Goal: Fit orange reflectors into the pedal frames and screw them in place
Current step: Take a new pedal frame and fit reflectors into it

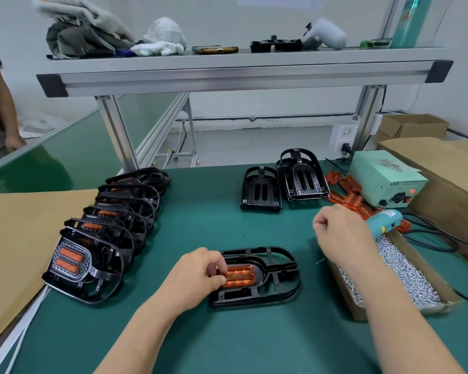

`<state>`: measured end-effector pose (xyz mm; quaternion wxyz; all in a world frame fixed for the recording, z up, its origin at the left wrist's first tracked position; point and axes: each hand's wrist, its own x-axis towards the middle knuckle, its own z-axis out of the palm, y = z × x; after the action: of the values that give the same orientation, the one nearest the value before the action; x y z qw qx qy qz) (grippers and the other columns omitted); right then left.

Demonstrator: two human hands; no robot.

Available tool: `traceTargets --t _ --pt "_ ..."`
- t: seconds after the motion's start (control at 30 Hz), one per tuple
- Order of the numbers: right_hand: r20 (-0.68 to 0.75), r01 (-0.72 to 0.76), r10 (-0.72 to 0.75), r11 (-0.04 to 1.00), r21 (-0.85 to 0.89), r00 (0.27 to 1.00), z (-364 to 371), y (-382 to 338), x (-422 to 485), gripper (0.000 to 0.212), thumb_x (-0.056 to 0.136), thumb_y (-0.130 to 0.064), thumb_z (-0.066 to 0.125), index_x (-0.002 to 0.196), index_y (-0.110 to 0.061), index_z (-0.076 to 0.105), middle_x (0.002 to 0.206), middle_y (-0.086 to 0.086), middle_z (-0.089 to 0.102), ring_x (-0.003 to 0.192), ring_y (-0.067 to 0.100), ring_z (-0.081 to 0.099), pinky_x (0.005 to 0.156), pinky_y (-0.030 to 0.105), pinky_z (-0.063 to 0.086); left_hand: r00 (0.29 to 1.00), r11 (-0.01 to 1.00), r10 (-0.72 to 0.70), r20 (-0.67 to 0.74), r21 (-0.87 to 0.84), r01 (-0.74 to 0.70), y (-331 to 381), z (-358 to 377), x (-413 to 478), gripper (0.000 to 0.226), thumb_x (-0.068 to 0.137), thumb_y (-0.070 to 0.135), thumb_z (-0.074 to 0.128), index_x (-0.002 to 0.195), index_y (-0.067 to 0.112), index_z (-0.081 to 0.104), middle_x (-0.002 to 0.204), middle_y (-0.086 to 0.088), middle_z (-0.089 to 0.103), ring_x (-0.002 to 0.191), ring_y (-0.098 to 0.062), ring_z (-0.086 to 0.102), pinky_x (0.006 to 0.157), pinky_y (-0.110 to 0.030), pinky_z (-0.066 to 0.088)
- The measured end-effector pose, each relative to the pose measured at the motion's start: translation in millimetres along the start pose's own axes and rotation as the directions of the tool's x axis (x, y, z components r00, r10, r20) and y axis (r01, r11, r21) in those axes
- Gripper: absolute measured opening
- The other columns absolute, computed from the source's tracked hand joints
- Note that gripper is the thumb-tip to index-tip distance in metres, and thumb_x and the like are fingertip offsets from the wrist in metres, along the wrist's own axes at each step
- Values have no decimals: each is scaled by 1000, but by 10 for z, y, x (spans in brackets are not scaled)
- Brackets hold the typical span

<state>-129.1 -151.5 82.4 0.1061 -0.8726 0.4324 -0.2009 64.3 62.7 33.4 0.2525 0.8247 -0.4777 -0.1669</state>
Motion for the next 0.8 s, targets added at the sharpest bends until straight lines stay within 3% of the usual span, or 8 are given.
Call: traceTargets --t 0.07,0.13,0.23,0.37,0.53,0.7,0.8 --pt "136 -43 78 969 -245 988 -53 131 155 16 92 -15 53 96 -16 69 102 6 68 95 31 61 75 34 46 1000 1000 6 -1 22 -6 8 -3 -3 22 84 25 74 76 41 61 87 12 57 79 -5 56 72 -20 44" --pt "270 -28 142 923 -385 952 -81 174 287 18 88 -14 53 98 -17 68 97 5 68 88 29 58 75 34 43 1000 999 16 2 34 -16 22 -5 -5 24 85 26 74 74 42 59 87 12 56 80 -4 55 70 -17 42" --pt "356 25 169 877 -480 919 -51 164 423 11 88 -18 52 77 -19 54 79 -3 55 83 25 51 86 39 31 999 999 37 18 16 -38 63 22 -11 26 85 26 74 74 44 59 87 12 56 80 -3 55 69 -13 39" --pt "356 26 177 867 -497 918 24 136 481 21 82 -14 57 69 -19 41 71 -3 48 66 17 42 85 38 28 999 1000 31 15 1 -31 107 48 -1 25 84 26 75 74 43 60 87 11 56 78 -4 56 70 -17 43" --pt "360 33 175 864 -503 916 98 127 479 23 83 -7 53 71 -18 37 72 -2 41 84 26 48 85 36 30 1000 1000 24 13 -12 -23 102 55 0 24 83 25 75 74 42 60 87 11 56 77 -3 57 69 -14 41" --pt "414 25 187 890 -455 891 91 180 530 19 85 -11 51 70 -17 42 74 -2 45 84 27 49 84 37 32 1000 999 20 23 27 -21 140 31 -4 20 84 31 74 76 42 59 88 12 56 81 -3 56 75 -21 47" --pt "378 27 173 883 -468 910 107 221 524 17 86 -16 50 70 -18 46 74 -2 48 84 26 50 86 37 32 1000 1000 16 -17 -2 -16 174 0 -24 14 86 38 69 76 40 60 87 12 57 82 -2 56 73 -16 42"
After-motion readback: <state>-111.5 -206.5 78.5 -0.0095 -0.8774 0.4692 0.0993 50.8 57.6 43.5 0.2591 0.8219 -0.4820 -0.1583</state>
